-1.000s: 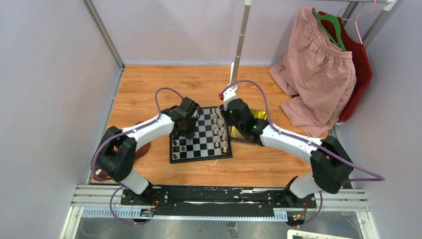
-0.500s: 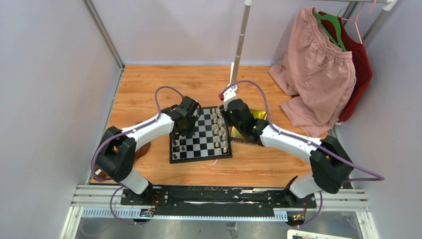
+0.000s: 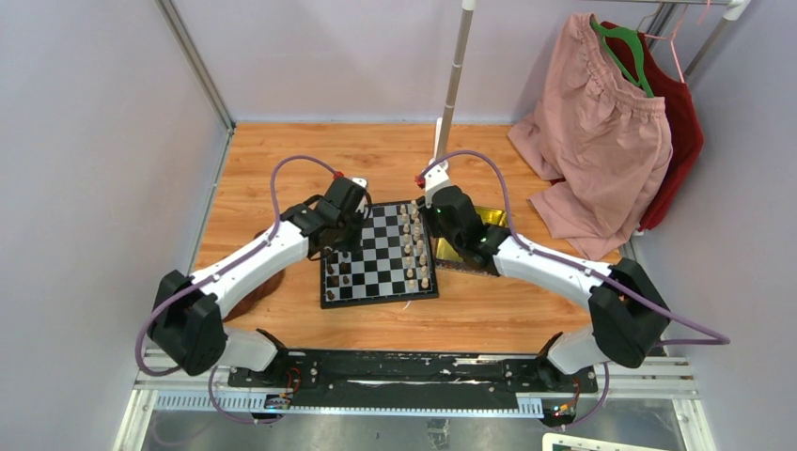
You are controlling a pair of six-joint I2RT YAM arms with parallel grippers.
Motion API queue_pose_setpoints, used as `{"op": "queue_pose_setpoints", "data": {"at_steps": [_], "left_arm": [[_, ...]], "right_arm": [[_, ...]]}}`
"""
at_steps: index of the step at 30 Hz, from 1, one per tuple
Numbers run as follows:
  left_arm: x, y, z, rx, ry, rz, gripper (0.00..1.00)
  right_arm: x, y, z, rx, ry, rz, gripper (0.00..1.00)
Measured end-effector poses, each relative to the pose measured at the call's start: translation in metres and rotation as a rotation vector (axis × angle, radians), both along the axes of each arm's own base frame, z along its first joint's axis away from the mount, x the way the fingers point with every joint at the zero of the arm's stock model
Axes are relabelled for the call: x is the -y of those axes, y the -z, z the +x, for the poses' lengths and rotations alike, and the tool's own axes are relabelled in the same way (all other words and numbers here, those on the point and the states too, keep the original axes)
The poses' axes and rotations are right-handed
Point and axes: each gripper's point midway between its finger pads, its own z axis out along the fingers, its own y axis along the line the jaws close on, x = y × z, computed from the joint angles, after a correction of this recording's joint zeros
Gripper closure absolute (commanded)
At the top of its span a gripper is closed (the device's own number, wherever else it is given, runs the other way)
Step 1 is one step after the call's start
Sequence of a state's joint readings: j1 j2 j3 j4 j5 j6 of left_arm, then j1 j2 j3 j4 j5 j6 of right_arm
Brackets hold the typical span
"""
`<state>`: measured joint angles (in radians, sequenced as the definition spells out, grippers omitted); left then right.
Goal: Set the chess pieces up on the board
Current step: Pick up the chess piece from the chessboard, then place the chess piece on the chessboard.
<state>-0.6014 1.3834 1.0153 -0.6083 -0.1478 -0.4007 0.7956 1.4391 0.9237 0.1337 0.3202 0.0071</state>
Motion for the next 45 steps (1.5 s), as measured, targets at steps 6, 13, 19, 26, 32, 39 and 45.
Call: {"op": "queue_pose_setpoints", "data": {"at_steps": [6,13,19,26,32,39,45], "left_arm": [[-0.008,-0.022,-0.02,0.029,0.008,-0.009,1.0],[-0.026,-0.015,-0.057,-0.028,0.002,0.027,1.0],[-0.036,-0.008,-0.079,-0.074,0.001,0.064,1.0],[-0.04,0.003,-0.094,-0.114,-0.001,0.088,1.0],[-0.04,0.013,-0.103,-0.14,0.005,0.105,0.98],[-0.035,0.026,-0.104,-0.151,0.014,0.115,0.97],[-0.032,0.04,-0.1,-0.151,0.016,0.129,0.96]], "right_arm": [[0.003,-0.006,-0.001,0.01,0.006,0.007,0.66],[0.005,-0.003,-0.002,0.003,0.009,0.001,0.66],[0.007,-0.001,-0.003,-0.006,0.012,-0.002,0.66],[0.006,-0.001,-0.003,-0.009,0.015,0.003,0.66],[0.006,-0.001,-0.003,-0.012,0.019,0.011,0.66],[0.008,0.004,-0.005,-0.022,0.022,0.007,0.66],[0.008,0.005,-0.005,-0.025,0.023,0.007,0.66]]}}
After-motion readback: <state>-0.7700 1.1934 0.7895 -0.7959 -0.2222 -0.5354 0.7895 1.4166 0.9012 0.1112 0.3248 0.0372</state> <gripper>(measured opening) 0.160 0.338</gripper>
